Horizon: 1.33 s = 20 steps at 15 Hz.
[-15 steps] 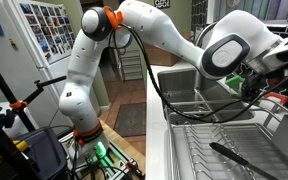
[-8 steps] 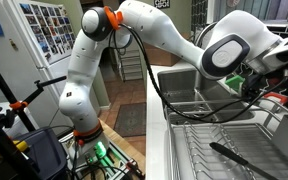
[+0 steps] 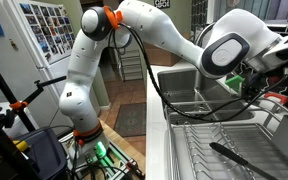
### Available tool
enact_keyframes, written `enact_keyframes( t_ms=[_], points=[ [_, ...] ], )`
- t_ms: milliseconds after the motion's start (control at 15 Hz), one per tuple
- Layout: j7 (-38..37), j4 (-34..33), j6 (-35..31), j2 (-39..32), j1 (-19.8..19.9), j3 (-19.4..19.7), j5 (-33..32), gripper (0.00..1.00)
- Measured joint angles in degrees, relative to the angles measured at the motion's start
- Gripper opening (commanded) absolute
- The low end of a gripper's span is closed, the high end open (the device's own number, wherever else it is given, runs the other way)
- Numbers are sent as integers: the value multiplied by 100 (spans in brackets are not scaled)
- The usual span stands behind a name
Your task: Pick up the silver utensils from the dish rack and put them in the sink
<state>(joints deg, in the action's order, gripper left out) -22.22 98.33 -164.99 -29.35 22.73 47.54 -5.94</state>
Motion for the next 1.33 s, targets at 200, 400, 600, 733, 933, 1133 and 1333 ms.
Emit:
enact_keyframes(
  t_ms=[200,400,600,733,933,1133,1333],
  points=[
    [0,0,103,48,-115,152,0,100],
    [-21,0,345,84,-322,411,-2,100],
    [-191,0,827,123,-582,709,-42,100],
    [-409,0,1156,129,-792,937,-106,100],
    [-670,2,1405,128,-993,1097,-191,100],
    [-837,63,1432,97,-1088,1099,-229,100],
    [-953,133,1425,16,-1140,1099,-265,100]
  ],
)
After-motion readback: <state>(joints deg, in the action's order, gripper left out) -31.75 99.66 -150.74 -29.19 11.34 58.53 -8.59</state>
